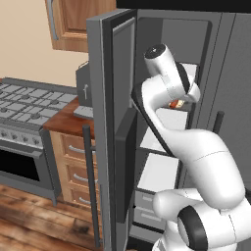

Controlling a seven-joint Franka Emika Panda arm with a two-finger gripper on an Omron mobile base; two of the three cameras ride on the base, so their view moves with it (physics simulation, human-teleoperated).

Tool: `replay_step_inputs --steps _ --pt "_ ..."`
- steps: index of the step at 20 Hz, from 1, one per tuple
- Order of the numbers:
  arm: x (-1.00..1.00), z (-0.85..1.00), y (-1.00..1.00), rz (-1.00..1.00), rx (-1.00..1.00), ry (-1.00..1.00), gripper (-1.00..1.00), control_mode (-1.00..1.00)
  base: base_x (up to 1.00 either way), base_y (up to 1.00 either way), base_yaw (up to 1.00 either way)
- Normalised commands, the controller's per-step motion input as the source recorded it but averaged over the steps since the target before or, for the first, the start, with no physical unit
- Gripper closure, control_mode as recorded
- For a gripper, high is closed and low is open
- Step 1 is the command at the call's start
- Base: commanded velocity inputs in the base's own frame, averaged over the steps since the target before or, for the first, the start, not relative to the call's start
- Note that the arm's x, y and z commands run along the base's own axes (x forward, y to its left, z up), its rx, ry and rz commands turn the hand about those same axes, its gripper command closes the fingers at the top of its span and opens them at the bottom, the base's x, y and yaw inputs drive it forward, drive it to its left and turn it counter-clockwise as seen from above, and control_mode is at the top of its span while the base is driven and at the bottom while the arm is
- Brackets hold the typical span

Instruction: Store the hot dog in the freezer for long-term storage. Close the freezer door after placing the cooked food.

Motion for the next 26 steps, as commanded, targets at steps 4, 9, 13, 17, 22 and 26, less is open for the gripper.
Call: replay_step_inputs --steps 4,9,13,17,22,26 --pt "0.00 0.00 -0.32 -0.05 0.04 -0.03 1.00 -1.00 0.00 0.00 0.00" --pt "0.06 0.00 -0.12 0.00 0.02 -0.07 1.00 -1.00 0.00 0.00 0.00" --pt "0.34 0.00 0.00 0.00 0.00 0.00 1.00 -1.00 0.00 0.00 0.00" --pt "0.41 0.00 -0.08 0.00 0.02 0.00 1.00 -1.00 0.00 0.00 0.00" --pt "0.38 0.00 -0.08 0.00 0.03 0.00 1.00 -1.00 0.00 0.00 0.00" --pt "0.41 0.00 -0.08 0.00 0.01 0.00 1.00 -1.00 0.00 0.00 0.00"
